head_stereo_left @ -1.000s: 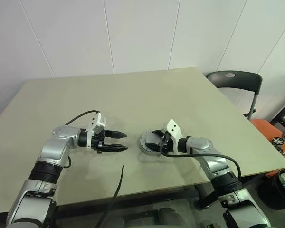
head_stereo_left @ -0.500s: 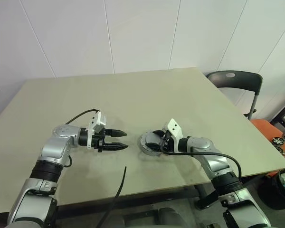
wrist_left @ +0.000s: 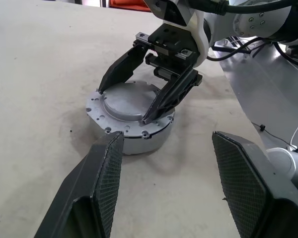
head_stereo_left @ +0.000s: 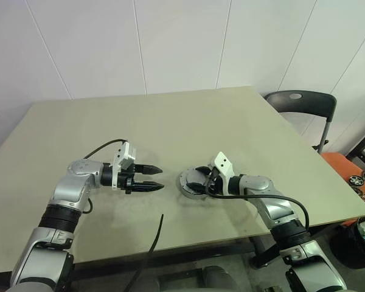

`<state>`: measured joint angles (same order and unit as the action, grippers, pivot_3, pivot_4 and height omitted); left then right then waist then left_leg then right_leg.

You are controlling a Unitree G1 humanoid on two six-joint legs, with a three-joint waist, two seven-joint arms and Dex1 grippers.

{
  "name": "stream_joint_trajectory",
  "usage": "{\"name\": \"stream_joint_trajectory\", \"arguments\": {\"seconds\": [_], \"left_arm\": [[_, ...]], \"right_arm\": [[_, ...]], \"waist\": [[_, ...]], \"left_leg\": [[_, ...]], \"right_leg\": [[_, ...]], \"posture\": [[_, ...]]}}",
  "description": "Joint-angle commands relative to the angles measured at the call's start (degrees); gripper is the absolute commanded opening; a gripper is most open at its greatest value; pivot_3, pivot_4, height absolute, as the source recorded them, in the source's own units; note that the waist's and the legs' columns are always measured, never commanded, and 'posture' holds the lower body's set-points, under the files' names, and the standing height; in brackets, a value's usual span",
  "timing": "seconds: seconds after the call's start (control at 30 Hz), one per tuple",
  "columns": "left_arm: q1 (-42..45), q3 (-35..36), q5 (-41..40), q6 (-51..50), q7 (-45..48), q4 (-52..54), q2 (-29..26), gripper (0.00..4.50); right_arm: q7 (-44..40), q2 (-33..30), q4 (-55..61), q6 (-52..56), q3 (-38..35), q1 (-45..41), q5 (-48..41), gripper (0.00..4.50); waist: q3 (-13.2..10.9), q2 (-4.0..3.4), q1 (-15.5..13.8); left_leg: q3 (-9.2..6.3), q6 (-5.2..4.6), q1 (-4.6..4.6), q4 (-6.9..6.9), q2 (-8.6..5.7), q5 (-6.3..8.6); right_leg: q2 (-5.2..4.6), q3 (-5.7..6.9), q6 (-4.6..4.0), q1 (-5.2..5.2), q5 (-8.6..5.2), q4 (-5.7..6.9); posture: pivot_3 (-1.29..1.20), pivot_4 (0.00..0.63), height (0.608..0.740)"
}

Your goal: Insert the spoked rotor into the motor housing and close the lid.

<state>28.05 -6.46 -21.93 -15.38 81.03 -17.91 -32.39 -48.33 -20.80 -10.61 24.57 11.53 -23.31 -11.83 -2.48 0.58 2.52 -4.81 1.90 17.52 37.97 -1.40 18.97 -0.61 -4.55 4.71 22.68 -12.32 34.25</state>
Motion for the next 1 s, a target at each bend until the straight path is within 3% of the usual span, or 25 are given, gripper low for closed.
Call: {"name": "stream_joint_trajectory", "arguments": {"seconds": [0.03, 0.3, 0.67, 1.0], "left_arm": [[1.5, 1.0, -0.1, 1.0, -0.1, 0.2, 0.2, 3.02], [1.8, 1.0, 0.1, 1.6, -0.2, -0.8, 0.9, 3.02], [2.4, 1.1, 0.2, 2.4, -0.1, -2.1, 1.0, 3.02], [2.8, 1.2, 0.2, 2.1, -0.7, -1.5, 1.2, 3.02]], "right_arm": [[-1.0, -0.7, -0.6, 4.8, -4.1, -1.7, -3.9, 3.23], [-4.3, -3.8, -0.1, 5.5, -3.4, -1.9, -4.3, 3.23], [-5.1, -3.8, -0.1, 3.5, 0.0, -1.2, -1.8, 3.23], [-12.2, -8.2, -0.8, 0.1, 4.5, -1.1, 1.1, 3.23]], "waist": [[0.0, -0.04, 0.0], [0.0, -0.06, -0.4], [0.0, -0.04, -0.4], [0.0, -0.03, -1.6]], "left_leg": [[0.00, 0.00, 0.03, 0.00, 0.00, 0.00], [-0.03, 0.00, 0.78, 0.02, -0.06, 0.00], [-0.03, -0.05, 0.76, 0.02, -0.08, 0.03], [-0.02, -0.15, 0.79, 0.02, -0.10, 0.08]], "right_leg": [[0.00, 0.00, 0.00, 0.02, 0.00, 0.00], [-0.05, 0.02, 0.03, 0.77, 0.22, -0.01], [-0.05, 0.04, 0.12, 0.73, 0.16, -0.05], [-0.07, 0.04, 0.08, 0.73, 0.19, -0.12]], "posture": [[0.00, 0.000, 0.740], [0.00, 0.000, 0.740], [0.00, 0.000, 0.740], [0.00, 0.000, 0.740]]}}
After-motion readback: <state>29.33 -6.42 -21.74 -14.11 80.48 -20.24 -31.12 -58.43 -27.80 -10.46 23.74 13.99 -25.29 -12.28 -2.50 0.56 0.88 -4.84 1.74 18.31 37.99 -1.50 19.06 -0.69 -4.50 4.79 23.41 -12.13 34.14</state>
